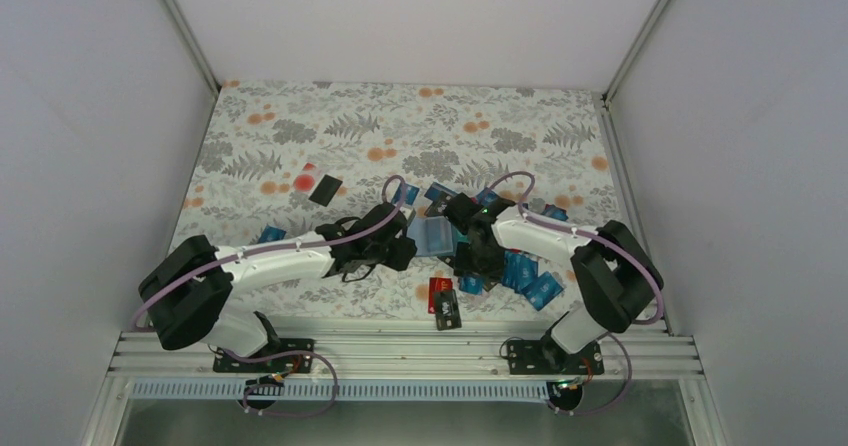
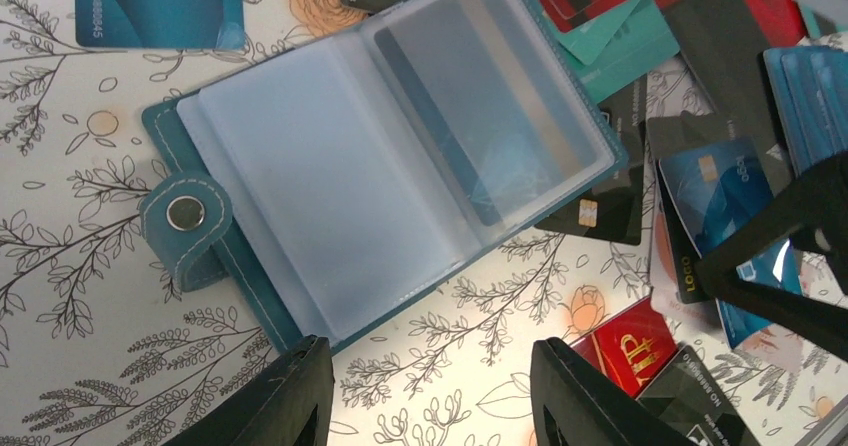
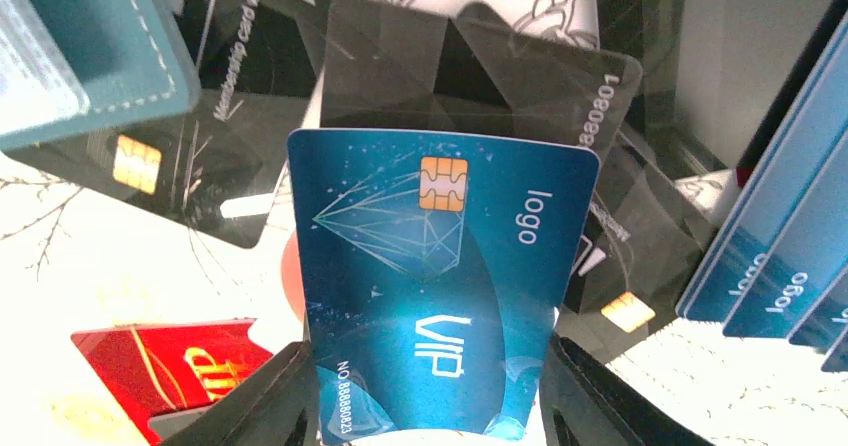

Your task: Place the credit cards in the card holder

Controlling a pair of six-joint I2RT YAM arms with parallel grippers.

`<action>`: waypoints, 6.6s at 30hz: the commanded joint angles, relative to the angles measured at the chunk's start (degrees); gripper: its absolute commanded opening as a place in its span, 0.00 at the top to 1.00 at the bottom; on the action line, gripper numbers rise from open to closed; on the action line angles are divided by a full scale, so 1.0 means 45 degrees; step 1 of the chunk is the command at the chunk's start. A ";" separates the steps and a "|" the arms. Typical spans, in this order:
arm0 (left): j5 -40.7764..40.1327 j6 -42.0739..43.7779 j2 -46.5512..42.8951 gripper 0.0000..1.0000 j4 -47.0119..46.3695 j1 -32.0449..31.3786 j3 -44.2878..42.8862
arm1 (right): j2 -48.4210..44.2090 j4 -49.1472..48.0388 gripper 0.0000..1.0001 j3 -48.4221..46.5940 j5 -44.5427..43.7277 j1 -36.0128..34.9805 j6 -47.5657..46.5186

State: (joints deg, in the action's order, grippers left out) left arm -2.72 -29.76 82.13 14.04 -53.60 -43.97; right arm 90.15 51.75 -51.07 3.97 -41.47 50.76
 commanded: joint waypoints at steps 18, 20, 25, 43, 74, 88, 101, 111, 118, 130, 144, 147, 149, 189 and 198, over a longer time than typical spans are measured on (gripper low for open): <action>0.4054 -0.2419 -0.0159 0.51 -0.2560 0.1448 -0.0134 | -0.2684 -0.0714 0.53 -0.0109 0.1087 -0.0144 -0.0894; 0.5067 -0.2603 -0.0161 0.50 -0.3341 0.1802 0.0015 | -0.2831 -0.0866 0.53 -0.0231 0.1144 -0.0154 -0.1041; 0.6749 -0.2364 0.0248 0.48 -0.4111 0.1990 -0.0336 | -0.2921 -0.1273 0.53 -0.0470 0.1503 -0.0150 -0.1416; 0.8130 -0.1798 0.2774 0.49 -0.4163 0.1971 -0.1461 | -0.2681 -0.1788 0.52 -0.0935 0.2186 -0.0159 -0.2020; 0.8572 -0.1512 -0.0101 0.98 -0.3548 0.3959 -0.1361 | -0.4675 -0.6722 0.05 -0.0042 0.8561 0.3178 -0.4841; 1.0215 -0.2309 -0.1109 0.98 -0.4289 0.4525 -0.3039 | -0.5471 -1.0287 0.30 0.0174 1.2317 0.4318 -0.3606; 1.0553 -0.2572 -0.1844 0.98 -0.4576 0.4534 -0.3332 | -0.5790 -0.9887 0.36 0.0314 1.2538 0.4666 -0.3912; 1.0370 -0.2782 -0.1960 0.98 -0.4600 0.4504 -0.3419 | -0.5954 -1.0408 0.45 0.0288 1.3419 0.4910 -0.3866; 1.0628 -0.3067 -0.1937 0.98 -0.5178 0.4499 -0.3227 | -0.5784 -1.1361 0.57 0.0347 1.4281 0.4905 -0.3377; 1.0681 -0.3508 -0.1879 0.98 -0.5955 0.4490 -0.2902 | -0.5349 -1.2031 0.74 0.0278 1.4683 0.4732 -0.3111; 0.9654 -0.3194 -0.1779 0.94 -0.5802 0.4470 -0.1881 | -0.4838 -1.0113 0.96 -0.0223 1.3752 0.4709 -0.4184; 0.8434 -0.2501 -0.1916 0.77 -0.4780 0.4471 -0.1467 | -0.4590 -0.8819 0.96 -0.0099 1.3096 0.4870 -0.4796; 0.7942 -0.2329 -0.1941 0.62 -0.4378 0.4469 -0.0989 | -0.4321 -0.8001 0.96 0.0099 1.2683 0.5015 -0.5156; 0.0976 -0.0803 0.2696 0.33 -0.1026 0.2673 -0.0927 | 0.1680 -0.5172 0.96 -0.0272 0.9133 0.3616 -0.7218; 0.0868 -0.0834 0.3092 0.51 -0.0880 0.2674 -0.1021 | 0.2169 -0.5537 0.96 -0.0340 0.9420 0.3569 -0.7161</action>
State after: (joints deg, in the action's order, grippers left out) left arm 1.74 -33.67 95.22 10.81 -41.43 -47.27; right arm 98.98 28.64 -51.13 45.34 -24.75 18.81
